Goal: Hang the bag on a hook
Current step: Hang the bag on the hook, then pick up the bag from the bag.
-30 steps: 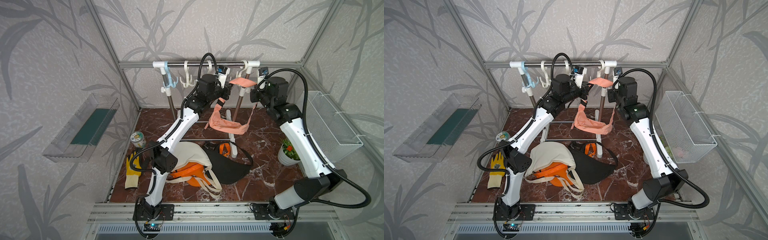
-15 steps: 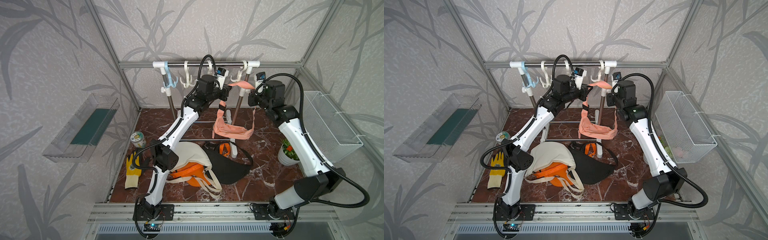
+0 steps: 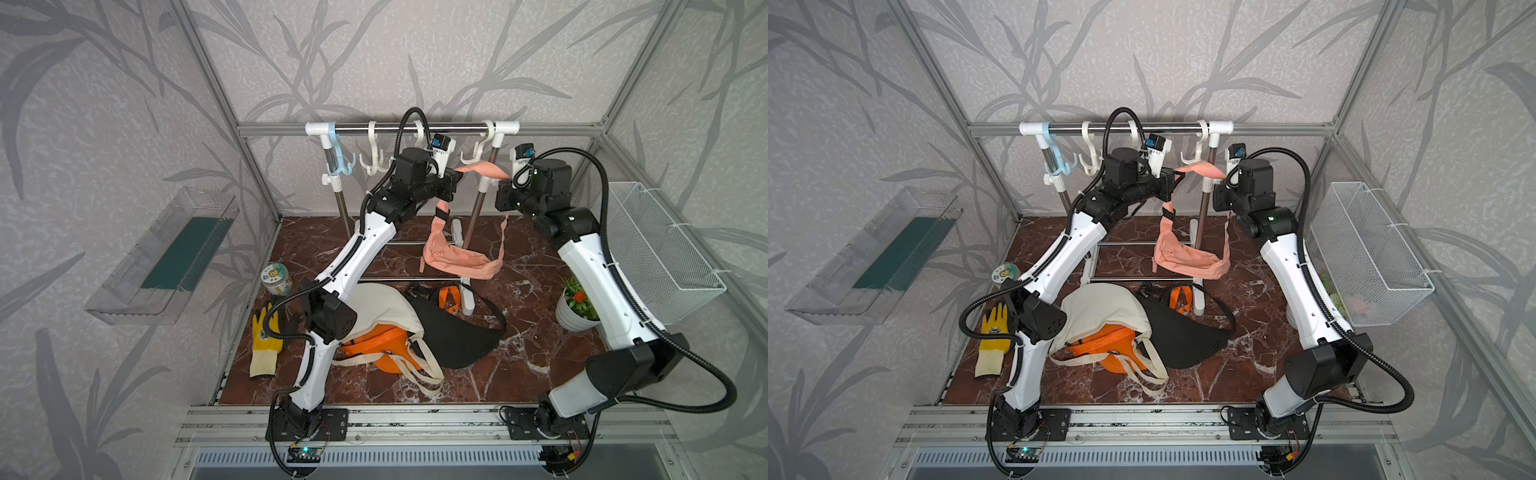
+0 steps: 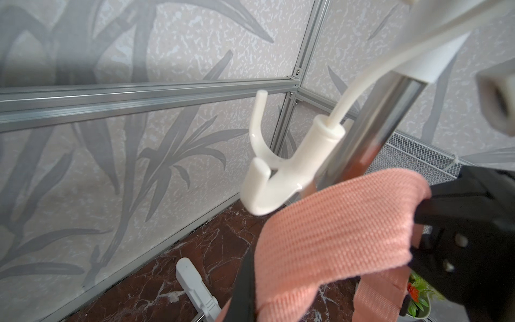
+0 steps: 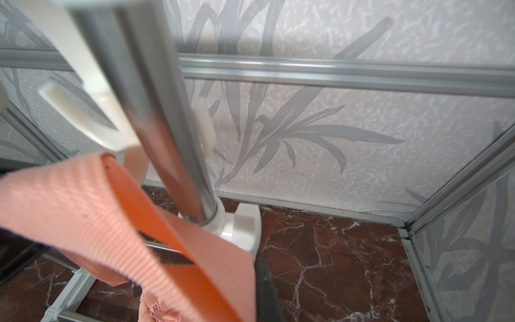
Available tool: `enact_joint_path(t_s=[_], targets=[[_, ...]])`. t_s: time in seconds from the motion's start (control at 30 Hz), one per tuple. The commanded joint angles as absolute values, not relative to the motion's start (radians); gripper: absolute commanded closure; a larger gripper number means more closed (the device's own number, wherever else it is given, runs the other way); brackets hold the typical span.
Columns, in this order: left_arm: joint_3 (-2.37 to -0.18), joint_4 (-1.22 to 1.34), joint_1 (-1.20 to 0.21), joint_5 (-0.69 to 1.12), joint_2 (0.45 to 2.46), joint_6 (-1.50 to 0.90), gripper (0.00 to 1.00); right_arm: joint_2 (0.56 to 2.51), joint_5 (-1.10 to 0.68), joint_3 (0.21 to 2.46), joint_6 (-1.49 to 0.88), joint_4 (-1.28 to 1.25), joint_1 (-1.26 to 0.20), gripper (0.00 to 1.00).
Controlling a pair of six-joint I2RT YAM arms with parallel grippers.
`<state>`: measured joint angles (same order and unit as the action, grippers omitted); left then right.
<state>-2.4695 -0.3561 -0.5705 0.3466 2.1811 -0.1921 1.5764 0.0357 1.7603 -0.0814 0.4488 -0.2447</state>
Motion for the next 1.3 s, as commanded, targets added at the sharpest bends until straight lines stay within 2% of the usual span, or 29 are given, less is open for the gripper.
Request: enact_joint_path(t_s=[0.0,0.17,0.23,0.37,0.43,0.5,0.63,0.73,0.83,0.97,1.17,1.27], targets=[[-2.433,-0.42,-0.514,0.297,2.16,-0.195,0.91,1.546,0.065,1.695,-0.134,0.49,-0.201,0.91],[-2.282,-0.33,-0.515,0.372,2.063,-0.155,0.36,1.497,0.022,1.621,-0.14,0.466,-0.199,0.49],[-2.156,-0.207,-0.517,0.406,1.993,-0.146,0.29,1.47,-0.004,1.6,-0.136,0.456,-0.199,0.4],[-1.788,0.249,-0.534,0.501,1.808,-0.117,0.22,1.387,-0.041,1.552,-0.118,0.461,-0.199,0.26],[-1.618,0.476,-0.54,0.518,1.737,-0.121,0.18,1.327,-0.042,1.515,-0.114,0.468,-0.199,0.23],[-1.529,0.589,-0.542,0.525,1.691,-0.134,0.17,1.262,-0.043,1.473,-0.108,0.486,-0.199,0.21],[-1.465,0.609,-0.547,0.529,1.63,-0.148,0.18,1.144,-0.058,1.387,-0.108,0.547,-0.208,0.21],[-1.41,0.637,-0.551,0.534,1.584,-0.149,0.18,1.062,-0.031,1.308,-0.082,0.591,-0.272,0.21],[-1.343,0.638,-0.553,0.496,1.519,-0.138,0.18,1.034,0.009,1.245,-0.091,0.665,-0.389,0.22],[-1.229,0.599,-0.552,0.39,1.396,-0.09,0.18,1.037,0.123,1.1,-0.185,0.689,-0.643,0.23],[-1.071,0.443,-0.545,0.191,1.205,-0.003,0.18,1.138,0.085,0.891,-0.436,0.613,-0.923,0.26],[-0.991,0.392,-0.533,0.126,1.13,0.008,0.17,1.217,0.008,0.843,-0.502,0.539,-0.961,0.26]])
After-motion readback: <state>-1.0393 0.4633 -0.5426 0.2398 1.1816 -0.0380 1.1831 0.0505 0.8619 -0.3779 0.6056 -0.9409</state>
